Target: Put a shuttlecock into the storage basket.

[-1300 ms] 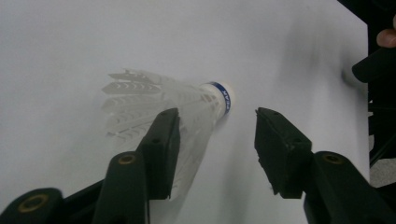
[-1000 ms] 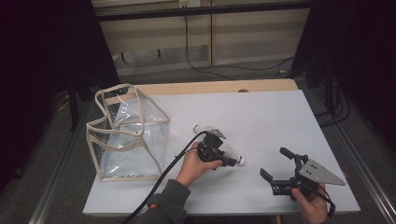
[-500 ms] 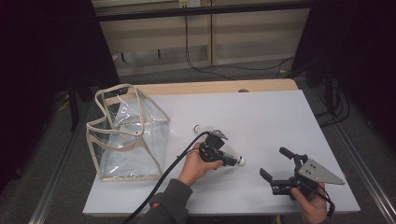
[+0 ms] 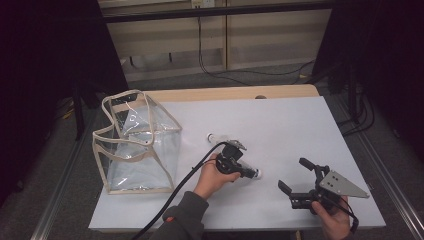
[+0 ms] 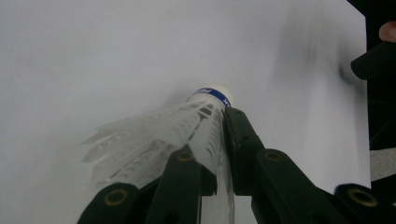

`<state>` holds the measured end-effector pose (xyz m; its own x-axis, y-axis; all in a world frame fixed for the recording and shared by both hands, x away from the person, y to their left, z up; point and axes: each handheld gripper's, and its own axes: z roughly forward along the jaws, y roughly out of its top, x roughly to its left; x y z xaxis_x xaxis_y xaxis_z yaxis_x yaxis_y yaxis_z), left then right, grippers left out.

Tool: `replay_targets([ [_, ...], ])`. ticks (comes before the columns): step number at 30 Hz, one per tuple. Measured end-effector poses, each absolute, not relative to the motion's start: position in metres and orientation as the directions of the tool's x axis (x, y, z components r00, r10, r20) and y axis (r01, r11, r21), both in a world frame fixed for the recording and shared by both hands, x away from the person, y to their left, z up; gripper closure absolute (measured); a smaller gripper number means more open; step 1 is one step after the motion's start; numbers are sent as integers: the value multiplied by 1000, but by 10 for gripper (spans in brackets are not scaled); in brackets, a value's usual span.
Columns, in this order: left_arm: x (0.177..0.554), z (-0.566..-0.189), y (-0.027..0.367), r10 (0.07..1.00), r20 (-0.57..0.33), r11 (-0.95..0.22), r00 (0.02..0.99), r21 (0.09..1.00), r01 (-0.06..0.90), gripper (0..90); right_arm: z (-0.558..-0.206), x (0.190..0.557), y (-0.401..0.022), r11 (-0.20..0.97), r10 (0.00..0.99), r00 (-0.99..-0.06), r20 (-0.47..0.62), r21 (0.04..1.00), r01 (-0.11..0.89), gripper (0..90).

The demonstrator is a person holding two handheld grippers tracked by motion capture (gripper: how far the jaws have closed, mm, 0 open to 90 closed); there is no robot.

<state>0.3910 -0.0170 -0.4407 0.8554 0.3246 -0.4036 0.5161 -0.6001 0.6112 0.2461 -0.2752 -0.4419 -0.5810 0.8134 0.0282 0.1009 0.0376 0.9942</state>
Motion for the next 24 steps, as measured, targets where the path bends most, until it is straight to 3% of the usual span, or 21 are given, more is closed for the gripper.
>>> replay_targets([
  [24,392,-400,9,336,-403,-599,851,606,523,854,-442,246,-275,38,814,-580,27,994,100,4],
])
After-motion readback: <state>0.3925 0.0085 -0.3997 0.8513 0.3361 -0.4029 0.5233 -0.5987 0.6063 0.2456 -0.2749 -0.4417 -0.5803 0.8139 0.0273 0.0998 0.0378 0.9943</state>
